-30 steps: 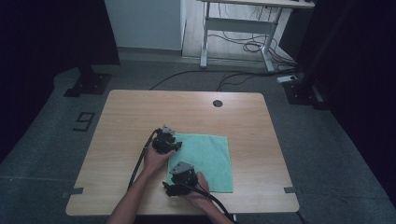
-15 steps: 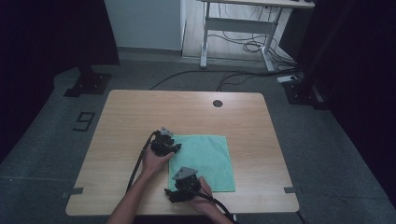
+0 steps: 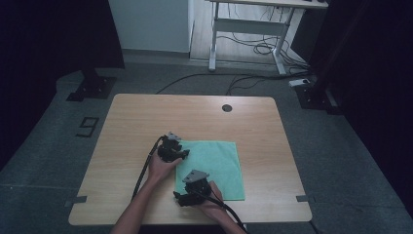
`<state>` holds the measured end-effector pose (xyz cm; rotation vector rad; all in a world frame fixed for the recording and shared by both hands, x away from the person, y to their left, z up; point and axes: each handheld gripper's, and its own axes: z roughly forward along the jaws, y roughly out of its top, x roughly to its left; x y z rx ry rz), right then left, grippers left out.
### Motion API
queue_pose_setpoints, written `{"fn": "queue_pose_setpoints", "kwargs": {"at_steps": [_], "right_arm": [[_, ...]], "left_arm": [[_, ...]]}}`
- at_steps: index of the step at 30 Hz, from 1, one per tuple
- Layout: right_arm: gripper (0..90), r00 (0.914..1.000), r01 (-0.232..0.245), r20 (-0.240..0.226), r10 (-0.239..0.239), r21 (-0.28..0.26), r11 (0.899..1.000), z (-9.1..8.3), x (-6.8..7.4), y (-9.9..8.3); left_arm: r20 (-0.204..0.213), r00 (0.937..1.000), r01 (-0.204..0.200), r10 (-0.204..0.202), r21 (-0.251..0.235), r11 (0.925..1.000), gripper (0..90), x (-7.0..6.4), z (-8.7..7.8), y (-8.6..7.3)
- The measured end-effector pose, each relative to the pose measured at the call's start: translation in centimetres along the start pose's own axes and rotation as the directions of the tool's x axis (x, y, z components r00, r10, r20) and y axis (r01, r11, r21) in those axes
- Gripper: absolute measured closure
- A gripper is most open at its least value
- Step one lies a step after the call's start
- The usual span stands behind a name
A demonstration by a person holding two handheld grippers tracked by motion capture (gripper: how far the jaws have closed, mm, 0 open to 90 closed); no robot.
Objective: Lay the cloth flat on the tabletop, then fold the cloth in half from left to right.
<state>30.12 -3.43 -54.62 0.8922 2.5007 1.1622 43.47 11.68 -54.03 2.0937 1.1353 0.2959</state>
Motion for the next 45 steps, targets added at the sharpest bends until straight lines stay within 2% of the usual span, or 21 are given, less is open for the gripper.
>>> {"fn": "queue_pose_setpoints", "kwargs": {"at_steps": [1, 2, 6, 10, 12, 14, 21, 27, 33, 37, 42, 45], "right_arm": [[20.3, 0.9997, 0.008, 0.022, -0.009, 0.021, 1.000, 0.5, 0.1, -0.2], [21.0, 0.9997, 0.011, 0.024, -0.012, 0.014, 1.000, 0.6, 0.2, -0.3], [21.2, 0.9983, 0.052, 0.026, -0.053, 0.025, 0.998, 0.2, 1.1, -0.3], [18.8, 0.9976, 0.067, 0.010, -0.068, 0.035, 0.997, -0.1, 1.5, -0.7], [19.6, 0.9983, 0.055, 0.019, -0.055, 0.006, 0.998, -0.5, 1.3, -0.7], [21.1, 0.9997, 0.025, 0.003, -0.025, -0.049, 0.998, -1.3, 1.0, -0.4], [26.4, 0.9993, 0.036, -0.004, -0.037, -0.085, 0.996, -2.0, 0.8, 0.3], [28.7, 0.9981, 0.051, -0.029, -0.054, -0.080, 0.995, -1.4, 1.4, 0.6], [29.0, 0.9976, 0.057, -0.036, -0.060, -0.071, 0.996, -0.6, 1.8, 0.7], [29.7, 0.9978, 0.054, -0.036, -0.056, -0.076, 0.996, -0.6, 1.9, 0.6], [30.4, 0.9976, 0.055, -0.038, -0.058, -0.075, 0.996, -0.8, 1.8, 0.4], [31.2, 0.9969, 0.060, -0.045, -0.064, -0.077, 0.995, -1.0, 1.9, 0.3]], "left_arm": [[-0.001, 1.0000, 0.001, -0.001, 0.000, 1.0000, 54.7, 0.0, 0.0, 0.0], [-0.003, 1.0000, 0.006, -0.006, -0.003, 1.0000, 54.6, 0.0, 0.0, -0.1], [-0.004, 0.9999, 0.016, -0.016, -0.009, 0.9998, 54.8, 0.0, 0.0, -0.1], [0.000, 0.9998, 0.021, -0.021, -0.011, 0.9997, 54.6, 0.0, 0.0, -0.1], [0.007, 0.9997, 0.025, -0.025, -0.012, 0.9996, 53.0, 0.0, 0.0, -0.1], [0.017, 0.9993, 0.033, -0.033, -0.024, 0.9992, 52.6, 0.1, -0.2, 0.0], [0.017, 0.9992, 0.038, -0.037, -0.075, 0.9965, 53.0, 0.9, -1.8, 0.9], [-0.005, 0.9994, 0.033, -0.034, -0.071, 0.9969, 53.0, 1.6, -2.0, 1.3], [-0.028, 0.9984, 0.046, -0.048, -0.062, 0.9970, 53.8, 2.3, -1.7, 1.3], [-0.039, 0.9974, 0.058, -0.060, -0.052, 0.9970, 54.2, 2.9, -1.2, 1.4], [-0.043, 0.9976, 0.053, -0.055, -0.046, 0.9975, 54.0, 3.1, -0.6, 2.1], [-0.050, 0.9971, 0.055, -0.057, -0.024, 0.9982, 54.3, 3.2, -0.1, 2.3]]}}
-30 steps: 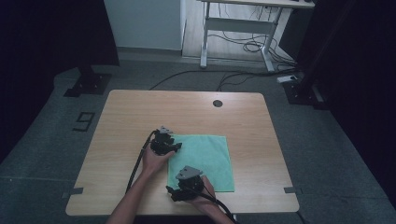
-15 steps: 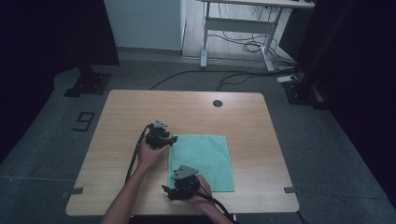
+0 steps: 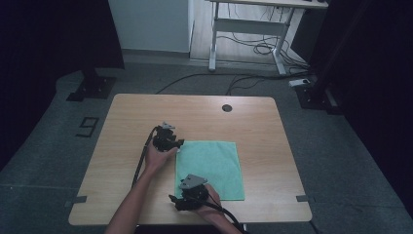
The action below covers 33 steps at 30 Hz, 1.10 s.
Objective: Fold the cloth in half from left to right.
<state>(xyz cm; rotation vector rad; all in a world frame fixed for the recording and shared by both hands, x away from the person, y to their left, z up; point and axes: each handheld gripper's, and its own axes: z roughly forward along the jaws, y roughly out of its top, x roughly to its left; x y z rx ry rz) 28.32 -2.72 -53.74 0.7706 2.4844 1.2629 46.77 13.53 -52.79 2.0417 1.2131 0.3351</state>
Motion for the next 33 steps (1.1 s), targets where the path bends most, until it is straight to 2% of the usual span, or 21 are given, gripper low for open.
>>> {"fn": "queue_pose_setpoints", "kwargs": {"at_steps": [10, 19, 24, 27, 33], "right_arm": [[35.6, 0.9996, 0.011, -0.026, -0.011, 0.013, 1.000, 0.2, 0.4, -0.5], [45.2, 0.9992, 0.035, -0.022, -0.034, 0.041, 0.999, 0.5, 0.6, -0.8], [45.8, 0.9980, 0.061, -0.021, -0.060, 0.067, 0.996, 0.5, 1.1, -1.0], [52.8, 0.9991, 0.043, 0.001, -0.043, 0.071, 0.997, 0.5, 0.9, -1.2], [71.8, 0.9992, 0.019, 0.033, -0.021, 0.075, 0.997, 0.3, 0.5, -1.1]], "left_arm": [[-0.017, 0.9999, -0.002, 0.002, 0.042, 0.9991, 59.6, 0.0, 1.0, -0.2], [-0.017, 0.9998, -0.009, 0.009, 0.039, 0.9992, 70.9, -0.2, 1.2, -0.3], [-0.019, 0.9997, -0.014, 0.014, 0.038, 0.9992, 76.8, -0.4, 1.3, -0.3], [-0.016, 0.9996, -0.025, 0.025, 0.040, 0.9989, 80.5, -0.5, 1.3, -0.3], [0.005, 0.9999, -0.015, 0.015, 0.041, 0.9991, 86.0, -0.5, 1.3, -0.3]]}}
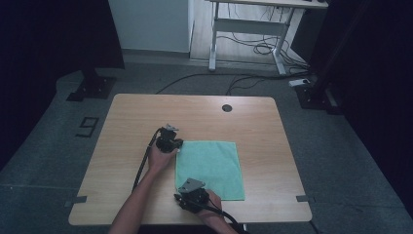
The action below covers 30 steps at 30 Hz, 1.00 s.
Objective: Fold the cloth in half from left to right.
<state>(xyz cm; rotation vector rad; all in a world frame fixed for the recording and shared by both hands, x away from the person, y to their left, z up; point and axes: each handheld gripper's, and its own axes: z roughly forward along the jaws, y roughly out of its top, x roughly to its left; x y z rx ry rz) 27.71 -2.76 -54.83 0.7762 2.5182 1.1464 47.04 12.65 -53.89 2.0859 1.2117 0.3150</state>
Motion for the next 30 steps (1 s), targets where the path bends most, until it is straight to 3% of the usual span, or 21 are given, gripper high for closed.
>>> {"fn": "queue_pose_setpoints", "kwargs": {"at_steps": [3, 7, 18, 30], "right_arm": [[80.0, 1.0000, 0.001, 0.009, -0.001, -0.007, 1.000, -0.1, 0.1, 0.0], [84.0, 1.0000, -0.002, 0.009, 0.002, -0.025, 1.000, -0.5, 0.1, 0.1], [84.4, 0.9994, -0.026, 0.020, 0.028, -0.087, 0.996, -1.8, 0.0, 0.6], [85.2, 0.9976, -0.065, -0.029, 0.062, -0.113, 0.991, -2.3, -0.5, 0.6]], "left_arm": [[0.004, 1.0000, -0.001, 0.001, -0.002, 1.0000, 87.5, -0.1, -0.1, 0.0], [0.016, 0.9999, -0.005, 0.005, -0.005, 1.0000, 88.6, -0.2, -0.6, 0.2], [0.029, 0.9991, -0.030, 0.031, -0.061, 0.9977, 89.4, -1.1, -3.4, 1.7], [0.043, 0.9975, -0.053, 0.056, -0.076, 0.9957, 89.3, -1.9, -4.7, 2.6]]}}
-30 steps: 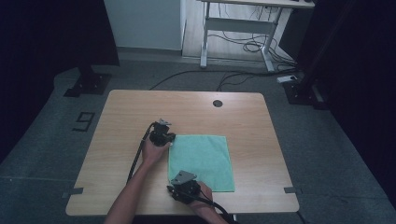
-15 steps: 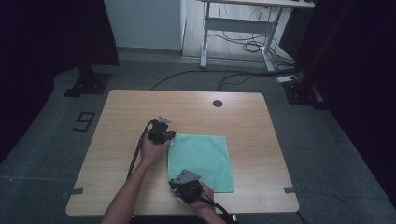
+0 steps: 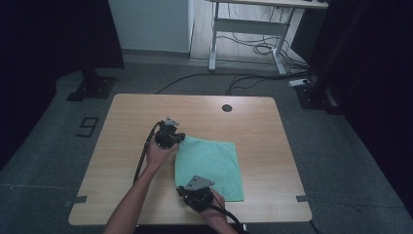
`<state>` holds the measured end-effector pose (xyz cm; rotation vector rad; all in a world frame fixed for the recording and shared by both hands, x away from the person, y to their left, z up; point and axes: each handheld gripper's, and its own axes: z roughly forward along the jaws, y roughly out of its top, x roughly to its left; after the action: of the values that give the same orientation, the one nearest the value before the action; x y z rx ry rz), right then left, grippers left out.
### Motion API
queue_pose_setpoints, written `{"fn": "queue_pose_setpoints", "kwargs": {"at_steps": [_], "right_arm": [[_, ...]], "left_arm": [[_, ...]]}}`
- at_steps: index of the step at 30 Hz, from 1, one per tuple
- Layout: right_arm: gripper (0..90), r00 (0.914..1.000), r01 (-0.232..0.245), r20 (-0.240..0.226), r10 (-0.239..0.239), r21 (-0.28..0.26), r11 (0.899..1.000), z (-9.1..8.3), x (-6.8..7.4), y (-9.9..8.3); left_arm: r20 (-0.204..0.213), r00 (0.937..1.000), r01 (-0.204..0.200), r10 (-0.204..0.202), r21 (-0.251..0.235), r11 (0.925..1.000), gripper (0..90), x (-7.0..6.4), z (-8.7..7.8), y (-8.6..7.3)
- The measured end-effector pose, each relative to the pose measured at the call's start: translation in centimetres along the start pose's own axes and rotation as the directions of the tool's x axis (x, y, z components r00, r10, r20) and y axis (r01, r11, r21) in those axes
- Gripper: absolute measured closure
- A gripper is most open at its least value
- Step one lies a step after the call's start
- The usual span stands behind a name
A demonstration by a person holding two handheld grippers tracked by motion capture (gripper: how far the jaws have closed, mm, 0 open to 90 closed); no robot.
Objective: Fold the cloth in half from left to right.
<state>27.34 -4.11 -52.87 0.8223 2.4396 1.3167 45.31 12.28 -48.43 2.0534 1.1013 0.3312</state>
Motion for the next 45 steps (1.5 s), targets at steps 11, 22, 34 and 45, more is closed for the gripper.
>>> {"fn": "queue_pose_setpoints", "kwargs": {"at_steps": [11, 22, 34, 45], "right_arm": [[85.2, 0.9998, -0.019, 0.004, 0.019, -0.014, 1.000, -0.1, -0.2, 0.1], [85.2, 0.9998, 0.012, 0.015, -0.011, -0.091, 0.996, -1.0, 0.8, 2.5], [85.1, 0.9998, -0.006, 0.020, 0.008, -0.067, 0.998, -0.5, 0.4, 1.9], [85.1, 0.9999, -0.004, 0.015, 0.005, -0.059, 0.998, -0.1, 0.4, 2.0]], "left_arm": [[0.006, 0.9999, 0.012, -0.012, 0.004, 0.9999, 89.3, 0.1, 0.1, -0.2], [-0.005, 0.9999, -0.015, 0.015, -0.031, 0.9994, 89.3, -0.2, -2.1, 1.9], [0.001, 0.9998, 0.021, -0.021, -0.026, 0.9994, 89.3, 0.6, -1.9, 0.7], [0.002, 0.9998, 0.017, -0.017, -0.035, 0.9992, 89.2, 0.5, -2.3, 0.9]]}}
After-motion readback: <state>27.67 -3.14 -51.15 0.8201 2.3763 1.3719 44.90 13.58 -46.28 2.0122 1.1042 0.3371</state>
